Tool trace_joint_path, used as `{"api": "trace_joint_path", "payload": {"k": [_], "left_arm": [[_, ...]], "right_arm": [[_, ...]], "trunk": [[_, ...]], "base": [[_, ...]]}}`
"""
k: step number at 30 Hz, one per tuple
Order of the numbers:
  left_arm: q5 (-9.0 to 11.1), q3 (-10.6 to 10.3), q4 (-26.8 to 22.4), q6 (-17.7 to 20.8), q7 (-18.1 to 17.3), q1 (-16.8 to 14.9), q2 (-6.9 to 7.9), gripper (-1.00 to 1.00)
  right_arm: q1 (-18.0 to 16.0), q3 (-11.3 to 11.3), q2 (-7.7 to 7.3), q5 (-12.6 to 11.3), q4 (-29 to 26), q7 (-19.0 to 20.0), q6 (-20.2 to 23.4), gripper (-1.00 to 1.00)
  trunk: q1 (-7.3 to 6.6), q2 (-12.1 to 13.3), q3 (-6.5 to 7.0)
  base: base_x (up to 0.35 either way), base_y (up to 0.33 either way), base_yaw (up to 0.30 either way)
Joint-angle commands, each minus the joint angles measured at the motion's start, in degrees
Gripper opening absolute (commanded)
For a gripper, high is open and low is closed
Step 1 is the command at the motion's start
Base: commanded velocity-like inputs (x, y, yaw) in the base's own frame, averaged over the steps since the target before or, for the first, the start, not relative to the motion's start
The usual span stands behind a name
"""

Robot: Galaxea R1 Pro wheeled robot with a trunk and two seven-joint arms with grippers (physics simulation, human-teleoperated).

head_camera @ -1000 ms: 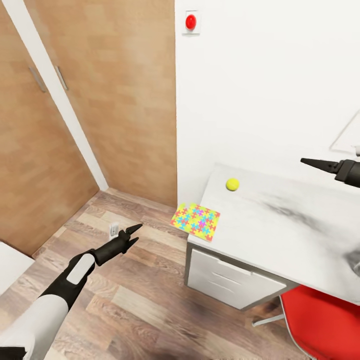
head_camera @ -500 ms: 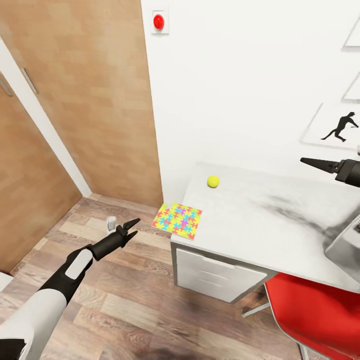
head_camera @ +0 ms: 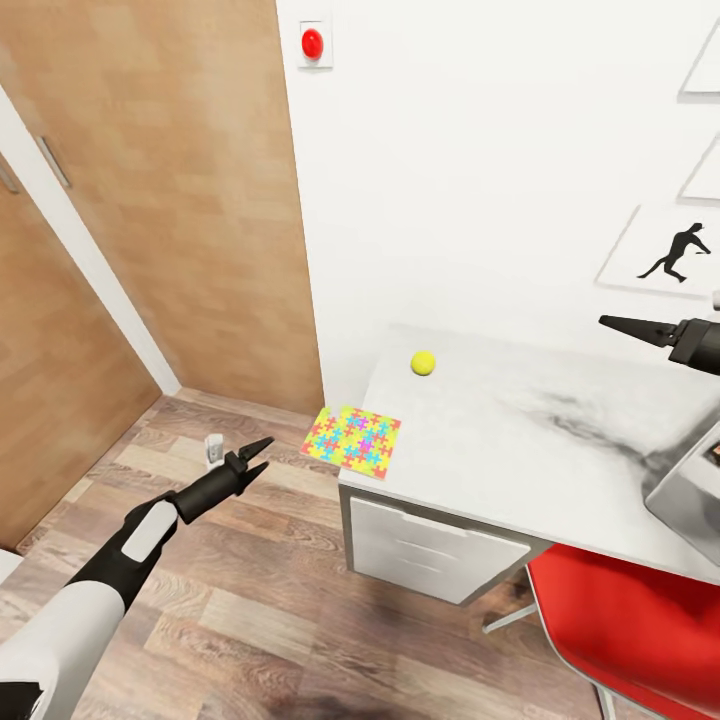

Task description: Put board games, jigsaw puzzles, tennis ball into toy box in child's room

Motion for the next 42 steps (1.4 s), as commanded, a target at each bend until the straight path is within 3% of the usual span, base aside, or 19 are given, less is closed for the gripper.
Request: {"api": "trace_joint_path", "payload": {"k": [1, 29, 42], "left_arm": [[0.59, -0.21, 0.02, 0.34, -0.05, 0.03, 0.11, 1.00], [0.58, -0.18, 0.24, 0.37, 0.10, 0.09, 0.17, 1.00], [0.60, -0.20, 0.37, 0.55, 0.42, -0.26, 0.07, 1.00]], "right_arm": [[-0.06, -0.04, 0.02, 0.28, 0.00, 0.37, 0.27, 1.00], [0.03, -0.02, 0.16, 0.22, -0.04, 0.37, 0.27, 1.00], [0.03, -0.03, 0.13, -0.01, -0.04, 0.37, 0.27, 1.00]], "trunk": [[0.00, -0.03, -0.05], [0.00, -0.03, -0.05], [0.00, -0.03, -0.05]], "base": [[0.000, 0.000, -0.010], [0.000, 0.000, -0.003], [0.000, 0.000, -0.171]]}}
